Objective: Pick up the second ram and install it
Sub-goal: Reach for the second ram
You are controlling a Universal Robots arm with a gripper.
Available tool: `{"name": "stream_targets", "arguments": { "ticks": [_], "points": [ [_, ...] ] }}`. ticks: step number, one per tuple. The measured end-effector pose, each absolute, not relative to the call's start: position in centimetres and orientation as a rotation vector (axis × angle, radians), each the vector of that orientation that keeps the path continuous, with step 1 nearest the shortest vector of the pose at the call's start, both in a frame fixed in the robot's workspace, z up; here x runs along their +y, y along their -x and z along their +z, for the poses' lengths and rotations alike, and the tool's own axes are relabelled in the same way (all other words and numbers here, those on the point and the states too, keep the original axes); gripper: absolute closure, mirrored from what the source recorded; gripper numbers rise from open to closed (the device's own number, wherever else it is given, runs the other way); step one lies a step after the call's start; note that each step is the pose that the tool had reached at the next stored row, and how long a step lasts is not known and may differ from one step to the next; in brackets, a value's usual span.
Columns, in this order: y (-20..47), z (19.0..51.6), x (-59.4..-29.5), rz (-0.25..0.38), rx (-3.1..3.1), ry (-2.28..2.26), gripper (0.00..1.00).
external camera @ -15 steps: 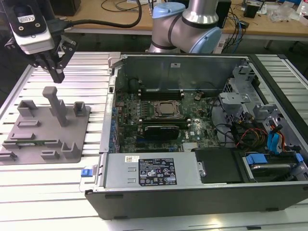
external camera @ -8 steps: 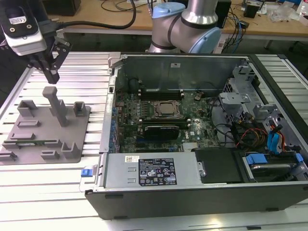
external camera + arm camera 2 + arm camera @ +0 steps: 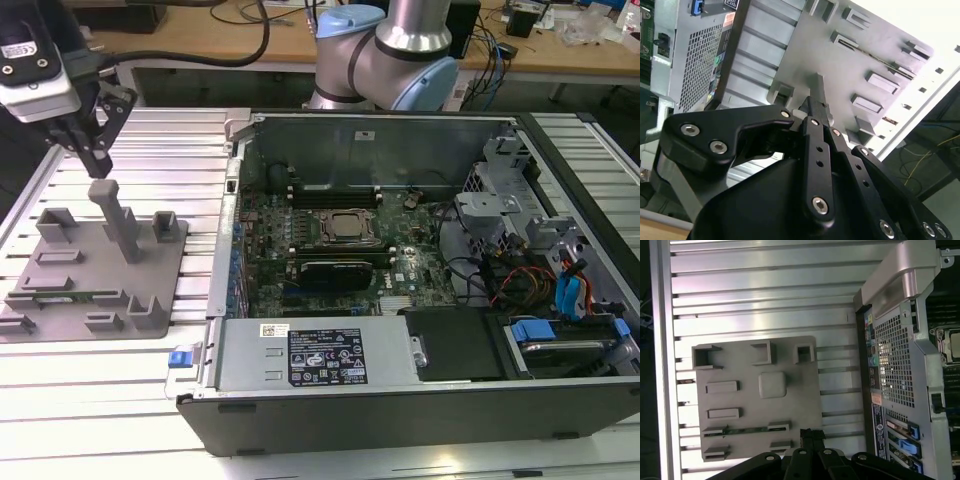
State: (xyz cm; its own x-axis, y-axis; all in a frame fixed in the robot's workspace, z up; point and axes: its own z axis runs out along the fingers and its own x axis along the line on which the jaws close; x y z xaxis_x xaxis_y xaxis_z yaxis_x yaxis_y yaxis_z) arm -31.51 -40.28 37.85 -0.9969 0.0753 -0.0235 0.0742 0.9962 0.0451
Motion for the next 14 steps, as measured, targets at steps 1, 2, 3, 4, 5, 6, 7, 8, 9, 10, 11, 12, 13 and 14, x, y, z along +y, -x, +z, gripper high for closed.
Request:
{"name": "stream_targets", "arguments": {
  "ticks": [1, 2, 3, 4, 5, 6, 7, 8, 9, 10, 11, 12, 13, 14],
  "points": [
    [31.6, 37.8, -40.3, 0.069, 3.114, -0.116, 0.92],
    [31.7, 37.7, -40.3, 0.069, 3.113, -0.117, 0.92],
    [31.9, 37.7, -40.3, 0.069, 3.113, -0.117, 0.92],
    [32.2, 37.5, -40.4, 0.069, 3.113, -0.116, 0.92],
    [32.4, 37.4, -40.4, 0.069, 3.113, -0.117, 0.92],
    [32.8, 37.2, -40.5, 0.069, 3.113, -0.117, 0.92],
    [33.0, 37.0, -40.5, 0.069, 3.113, -0.117, 0.92],
    [33.3, 36.9, -40.6, 0.069, 3.113, -0.117, 0.92],
    [33.4, 36.8, -40.6, 0.069, 3.113, -0.117, 0.92],
    [33.7, 36.7, -40.6, 0.069, 3.113, -0.117, 0.92],
    [33.9, 36.5, -40.7, 0.069, 3.113, -0.117, 0.92],
    [34.2, 36.3, -40.7, 0.069, 3.113, -0.117, 0.92],
    [34.5, 36.2, -40.7, 0.069, 3.113, -0.117, 0.92],
    [34.6, 36.1, -40.7, 0.069, 3.113, -0.117, 0.92]
  ]
}}
